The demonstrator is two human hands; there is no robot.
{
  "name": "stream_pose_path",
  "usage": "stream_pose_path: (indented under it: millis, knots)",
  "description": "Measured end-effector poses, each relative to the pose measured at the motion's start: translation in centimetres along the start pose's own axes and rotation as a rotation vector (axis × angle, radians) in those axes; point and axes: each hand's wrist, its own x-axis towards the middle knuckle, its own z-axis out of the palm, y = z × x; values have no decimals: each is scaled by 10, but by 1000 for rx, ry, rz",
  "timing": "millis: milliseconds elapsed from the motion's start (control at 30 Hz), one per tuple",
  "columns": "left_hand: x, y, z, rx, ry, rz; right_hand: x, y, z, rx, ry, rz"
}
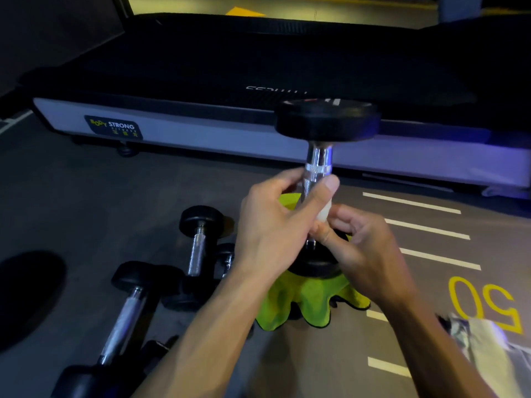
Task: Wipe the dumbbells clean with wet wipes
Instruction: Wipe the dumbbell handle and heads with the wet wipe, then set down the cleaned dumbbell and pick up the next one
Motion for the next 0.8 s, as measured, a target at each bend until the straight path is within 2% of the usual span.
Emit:
stream_pose_path:
  millis: [67, 167, 267, 433, 633, 800]
  knots:
    - [1, 3, 9, 84, 40, -23, -1, -3, 7, -53, 50, -45]
    - [3, 6, 16, 65, 95, -55, -5, 0, 14, -143, 147, -76]
    - [5, 6, 13, 35, 57, -64, -12, 2, 14, -171, 234, -79]
    - [2, 4, 3, 1, 4, -29, -31, -4, 9, 7, 284, -28]
    - [-21, 1, -22, -97, 55, -6, -63, -13, 16, 171, 313, -3]
    - [-57, 6, -75, -13, -6, -18, -99, -19, 29, 243, 236, 22]
